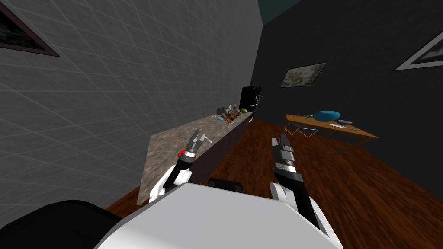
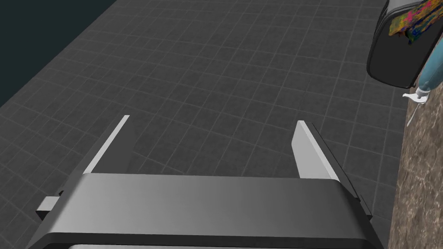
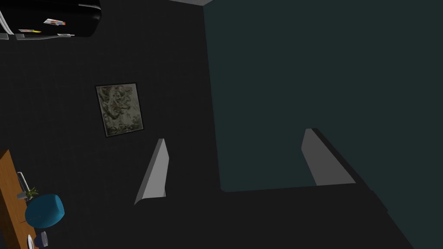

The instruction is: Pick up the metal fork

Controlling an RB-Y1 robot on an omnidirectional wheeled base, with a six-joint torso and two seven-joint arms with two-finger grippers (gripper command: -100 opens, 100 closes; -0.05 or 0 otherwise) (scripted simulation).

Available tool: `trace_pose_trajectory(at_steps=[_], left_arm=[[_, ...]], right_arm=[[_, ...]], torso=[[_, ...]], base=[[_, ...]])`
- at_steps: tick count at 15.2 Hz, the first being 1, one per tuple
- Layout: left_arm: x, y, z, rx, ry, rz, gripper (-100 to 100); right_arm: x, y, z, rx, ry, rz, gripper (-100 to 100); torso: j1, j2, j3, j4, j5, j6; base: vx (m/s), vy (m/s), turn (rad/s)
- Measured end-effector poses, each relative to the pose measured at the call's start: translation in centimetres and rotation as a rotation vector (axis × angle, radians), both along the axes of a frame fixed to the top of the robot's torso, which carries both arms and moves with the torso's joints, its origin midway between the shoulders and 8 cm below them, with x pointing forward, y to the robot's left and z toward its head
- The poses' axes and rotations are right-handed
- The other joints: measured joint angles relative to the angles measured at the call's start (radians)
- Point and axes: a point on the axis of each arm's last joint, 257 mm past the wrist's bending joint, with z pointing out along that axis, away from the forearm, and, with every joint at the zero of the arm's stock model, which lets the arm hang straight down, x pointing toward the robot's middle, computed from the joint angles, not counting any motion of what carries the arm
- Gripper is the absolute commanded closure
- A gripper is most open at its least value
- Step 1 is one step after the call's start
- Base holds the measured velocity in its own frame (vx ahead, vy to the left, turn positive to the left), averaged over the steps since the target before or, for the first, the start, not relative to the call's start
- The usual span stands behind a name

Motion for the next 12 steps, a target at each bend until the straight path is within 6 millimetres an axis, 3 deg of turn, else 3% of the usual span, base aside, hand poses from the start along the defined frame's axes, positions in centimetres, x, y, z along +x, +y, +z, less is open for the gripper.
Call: trace_pose_trajectory(at_steps=[12], left_arm=[[0.4,-2.2,-6.1,0.196,0.113,-0.171,-100]], right_arm=[[0.0,0.0,0.0,0.0,0.0,0.0,0]], torso=[[0.0,0.0,0.0,0.0,0.0,0.0]], base=[[0.052,-0.034,0.048]])
